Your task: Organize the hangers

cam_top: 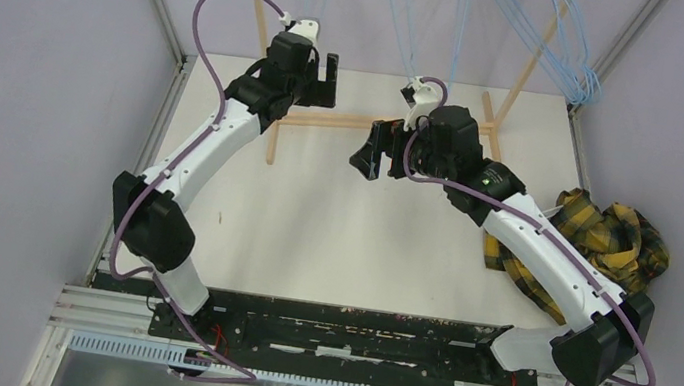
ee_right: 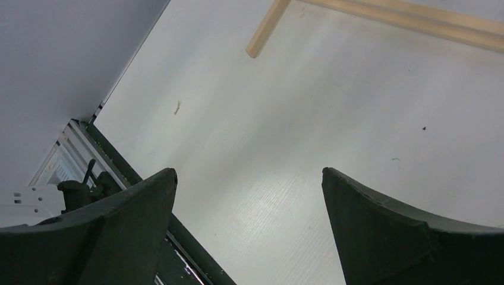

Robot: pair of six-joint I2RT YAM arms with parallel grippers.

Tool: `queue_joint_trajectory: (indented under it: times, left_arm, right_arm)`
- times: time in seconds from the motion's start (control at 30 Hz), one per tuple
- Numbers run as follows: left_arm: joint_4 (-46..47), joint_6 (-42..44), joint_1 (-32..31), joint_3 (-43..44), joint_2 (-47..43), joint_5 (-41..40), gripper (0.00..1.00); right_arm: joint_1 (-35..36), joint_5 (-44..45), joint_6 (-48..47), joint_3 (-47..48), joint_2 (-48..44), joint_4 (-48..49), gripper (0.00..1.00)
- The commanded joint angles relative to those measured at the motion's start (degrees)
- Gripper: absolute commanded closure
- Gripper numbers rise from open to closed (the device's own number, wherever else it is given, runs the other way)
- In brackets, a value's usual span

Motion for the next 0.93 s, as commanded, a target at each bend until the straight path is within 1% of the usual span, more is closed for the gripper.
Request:
queue_joint_trajectory:
  times: [0.0, 0.1, 0.23, 0.43, 0.6, 0.73, 0.9]
  left_arm:
    - [3.6, 3.3, 0.1, -1.3, -7.0, 0.8, 0.01]
    - [4.5, 3.7, 0.1, -4.4, -10.3, 2.1, 0.01]
    - [6.9, 3.7, 0.1, -12.3, -17.3, 3.9, 0.01]
    - [9.4, 2.5, 0.1, -27.5, -28.9, 5.2, 0.01]
    - [14.3, -0.2, 0.1, -40.7, -37.5, 6.7, 0.01]
    - [19.8, -2.0, 0.1, -49.9, -41.3, 8.3, 0.01]
    - [22.4, -2.9, 0.1, -54.2, -42.1, 7.9, 0.01]
  right_arm:
    - [-0.1, 1.2, -1.7, 1.0, -2.0, 0.1, 0.0]
    - [-0.2, 2.4, -2.3, 0.2, -2.7, -0.2, 0.0]
    - [-0.1, 5.4, -3.6, -0.8, -2.9, -2.7, 0.0]
    - [-0.2, 8.7, -4.9, -5.4, -5.4, -3.2, 0.0]
    - [-0.2, 15.0, -7.0, -9.2, -6.3, -4.6, 0.0]
    - [-0.1, 17.7, -7.6, -10.6, -5.9, -6.9, 0.0]
    - [-0.2, 18.0, -8.9, -13.6, -6.7, -7.1, 0.0]
